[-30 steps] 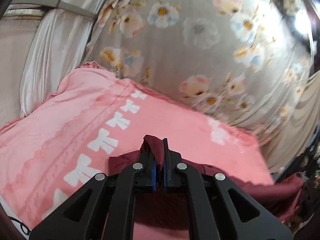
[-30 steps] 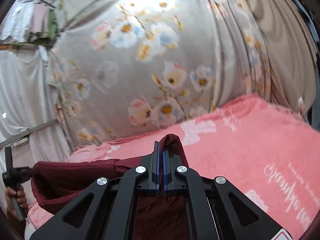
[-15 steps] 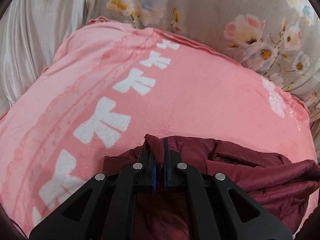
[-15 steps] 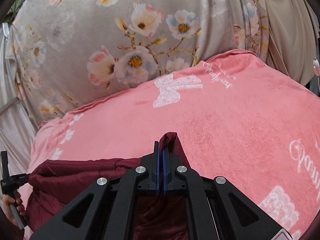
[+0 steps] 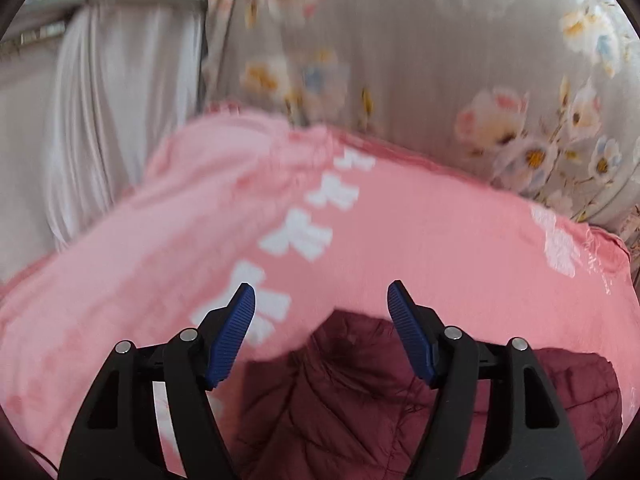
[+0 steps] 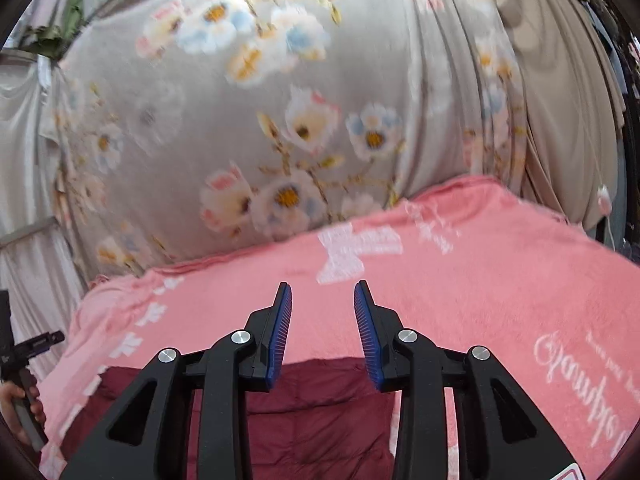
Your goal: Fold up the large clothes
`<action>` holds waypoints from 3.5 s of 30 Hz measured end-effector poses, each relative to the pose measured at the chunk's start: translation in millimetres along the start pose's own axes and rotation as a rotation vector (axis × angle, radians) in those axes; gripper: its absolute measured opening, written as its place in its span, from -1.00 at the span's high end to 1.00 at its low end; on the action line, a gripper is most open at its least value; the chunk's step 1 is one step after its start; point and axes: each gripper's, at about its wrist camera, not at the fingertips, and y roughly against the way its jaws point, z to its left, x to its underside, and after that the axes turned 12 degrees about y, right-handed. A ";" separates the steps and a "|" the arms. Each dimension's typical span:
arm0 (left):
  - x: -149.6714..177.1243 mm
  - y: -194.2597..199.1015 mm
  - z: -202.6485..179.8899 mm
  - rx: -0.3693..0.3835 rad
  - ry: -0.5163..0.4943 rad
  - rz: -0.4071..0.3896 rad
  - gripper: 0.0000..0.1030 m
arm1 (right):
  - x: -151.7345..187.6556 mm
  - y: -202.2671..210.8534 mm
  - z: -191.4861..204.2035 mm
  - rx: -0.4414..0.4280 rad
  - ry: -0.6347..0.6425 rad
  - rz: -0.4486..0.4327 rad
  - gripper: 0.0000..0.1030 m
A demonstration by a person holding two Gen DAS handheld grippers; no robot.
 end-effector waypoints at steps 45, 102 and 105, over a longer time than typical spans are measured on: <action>124.4 -90.5 -101.1 0.016 -0.142 0.312 -0.10 | 111.7 -150.2 154.1 -0.163 0.318 0.476 0.50; 138.6 -4.1 127.0 0.115 0.366 0.499 -0.58 | 165.8 -3.8 222.7 -0.249 0.380 0.520 0.44; 140.3 -8.4 118.6 0.117 0.352 0.502 -0.59 | 172.0 -3.7 227.2 -0.233 0.417 0.513 0.41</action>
